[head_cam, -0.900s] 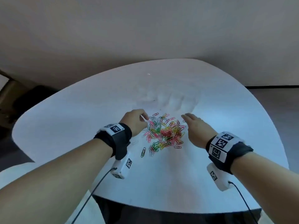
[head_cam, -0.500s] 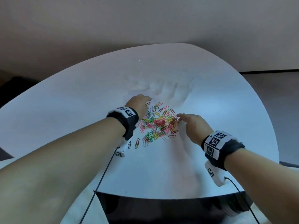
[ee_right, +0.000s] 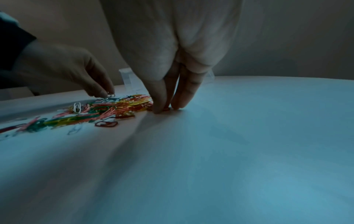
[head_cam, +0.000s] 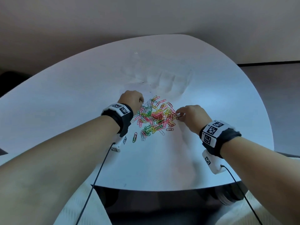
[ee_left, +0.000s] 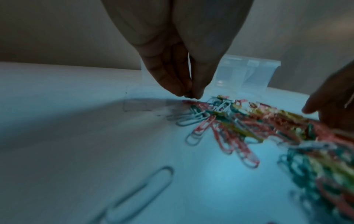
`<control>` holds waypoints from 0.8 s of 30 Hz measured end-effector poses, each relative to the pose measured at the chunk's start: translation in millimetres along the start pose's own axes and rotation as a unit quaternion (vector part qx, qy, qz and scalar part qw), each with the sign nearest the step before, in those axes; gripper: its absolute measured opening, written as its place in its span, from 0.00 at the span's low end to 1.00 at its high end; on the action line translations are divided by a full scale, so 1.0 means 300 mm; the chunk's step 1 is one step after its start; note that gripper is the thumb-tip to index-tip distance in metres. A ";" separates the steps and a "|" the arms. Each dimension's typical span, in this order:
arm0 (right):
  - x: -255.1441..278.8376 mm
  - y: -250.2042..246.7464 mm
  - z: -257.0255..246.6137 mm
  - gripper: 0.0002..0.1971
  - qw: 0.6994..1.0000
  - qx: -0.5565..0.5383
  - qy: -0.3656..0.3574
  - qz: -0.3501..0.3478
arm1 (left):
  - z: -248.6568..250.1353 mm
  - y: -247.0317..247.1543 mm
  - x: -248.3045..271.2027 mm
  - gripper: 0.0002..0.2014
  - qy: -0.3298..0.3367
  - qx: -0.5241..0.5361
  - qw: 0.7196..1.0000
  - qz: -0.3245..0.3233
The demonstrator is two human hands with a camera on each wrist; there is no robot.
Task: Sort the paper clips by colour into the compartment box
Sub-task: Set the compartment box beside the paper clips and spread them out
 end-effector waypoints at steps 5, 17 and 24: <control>-0.005 0.008 -0.005 0.11 1.000 0.003 0.018 -0.012 | -0.022 -0.025 0.023 0.14 -0.047 0.100 0.994 0.013; -0.016 -0.047 -0.014 0.03 0.981 -0.169 0.084 0.050 | 0.102 -0.043 0.127 0.06 -0.008 0.194 0.981 -0.032; -0.038 -0.022 -0.053 0.17 0.996 -0.059 0.058 0.035 | 0.178 0.057 0.176 0.20 0.052 0.150 0.982 -0.099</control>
Point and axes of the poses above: each hand's wrist, its own x-axis away from the middle knuckle, its own y-axis out of the palm, z = x × y, the point moved 7 cm from there along -x, towards the middle knuckle, and after that the axes turned 12 degrees about -x, right-handed, at the moved point
